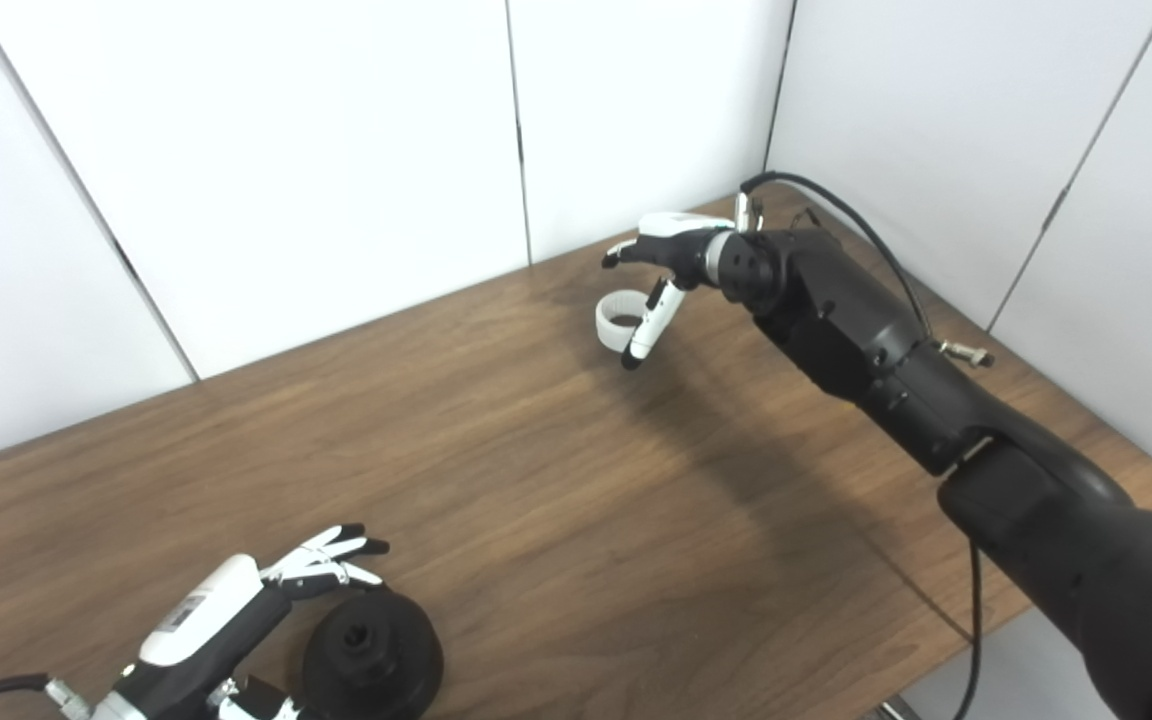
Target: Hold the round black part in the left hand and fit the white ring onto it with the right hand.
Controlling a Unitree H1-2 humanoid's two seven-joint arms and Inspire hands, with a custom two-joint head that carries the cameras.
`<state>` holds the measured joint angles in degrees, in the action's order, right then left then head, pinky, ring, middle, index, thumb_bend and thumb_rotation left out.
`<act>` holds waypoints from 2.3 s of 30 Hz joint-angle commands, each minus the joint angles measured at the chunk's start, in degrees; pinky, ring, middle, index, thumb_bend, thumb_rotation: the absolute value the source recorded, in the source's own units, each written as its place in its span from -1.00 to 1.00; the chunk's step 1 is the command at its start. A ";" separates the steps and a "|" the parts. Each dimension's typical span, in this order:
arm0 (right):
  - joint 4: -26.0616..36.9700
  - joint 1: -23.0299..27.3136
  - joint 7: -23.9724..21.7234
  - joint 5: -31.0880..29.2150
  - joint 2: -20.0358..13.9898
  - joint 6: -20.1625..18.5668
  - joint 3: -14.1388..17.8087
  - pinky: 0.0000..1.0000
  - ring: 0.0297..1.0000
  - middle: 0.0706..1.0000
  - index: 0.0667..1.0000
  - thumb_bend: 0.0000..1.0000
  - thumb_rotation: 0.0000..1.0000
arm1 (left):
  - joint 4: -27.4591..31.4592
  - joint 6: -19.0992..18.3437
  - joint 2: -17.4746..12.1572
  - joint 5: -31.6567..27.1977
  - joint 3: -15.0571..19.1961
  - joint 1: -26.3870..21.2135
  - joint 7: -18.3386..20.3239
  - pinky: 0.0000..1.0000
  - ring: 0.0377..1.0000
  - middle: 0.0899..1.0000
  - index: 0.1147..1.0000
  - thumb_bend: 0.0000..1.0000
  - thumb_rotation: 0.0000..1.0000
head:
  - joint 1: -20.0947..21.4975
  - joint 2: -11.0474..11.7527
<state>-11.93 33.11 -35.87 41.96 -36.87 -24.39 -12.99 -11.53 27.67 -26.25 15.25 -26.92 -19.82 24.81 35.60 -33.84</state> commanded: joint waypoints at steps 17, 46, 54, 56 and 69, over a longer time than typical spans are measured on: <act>-5.57 3.50 7.83 -2.64 0.54 2.03 -1.47 0.97 0.87 0.84 0.71 0.83 -0.49 | -1.15 -2.57 -2.53 1.90 -0.67 2.08 3.69 0.62 0.94 0.78 -0.15 0.04 -0.86 | -0.95 -0.55; -9.56 2.42 15.01 -3.41 0.37 4.03 -2.43 0.76 0.58 0.46 0.30 0.51 -0.72 | 0.23 -2.54 -3.17 1.89 0.03 3.22 3.82 0.63 0.96 0.77 -0.15 0.04 -0.86 | -1.60 -1.89; -8.59 1.23 19.43 -2.19 0.27 5.44 -2.26 0.54 0.24 0.14 -0.08 0.05 -0.73 | 0.62 -2.65 -3.45 2.19 -0.07 3.22 4.12 0.64 0.96 0.78 -0.15 0.04 -0.85 | -1.52 -2.15; -8.52 0.97 20.47 -2.12 0.38 5.86 -2.11 0.44 0.21 0.04 -0.13 0.05 -0.93 | 0.77 -2.80 -3.49 2.23 -0.08 3.23 4.14 0.63 0.96 0.78 -0.15 0.04 -0.85 | -1.52 -2.15; -8.29 0.31 21.84 -2.24 0.60 5.57 -2.09 0.57 0.22 -0.01 -0.16 0.04 -1.00 | 1.05 -2.90 -3.40 2.31 -0.19 3.21 4.13 0.60 0.94 0.78 -0.15 0.04 -0.85 | -2.01 -2.59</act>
<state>-21.49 32.01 -15.38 39.42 -35.00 -19.58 -15.70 -9.46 27.62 -27.21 15.17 -26.11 -18.10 25.09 33.58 -36.39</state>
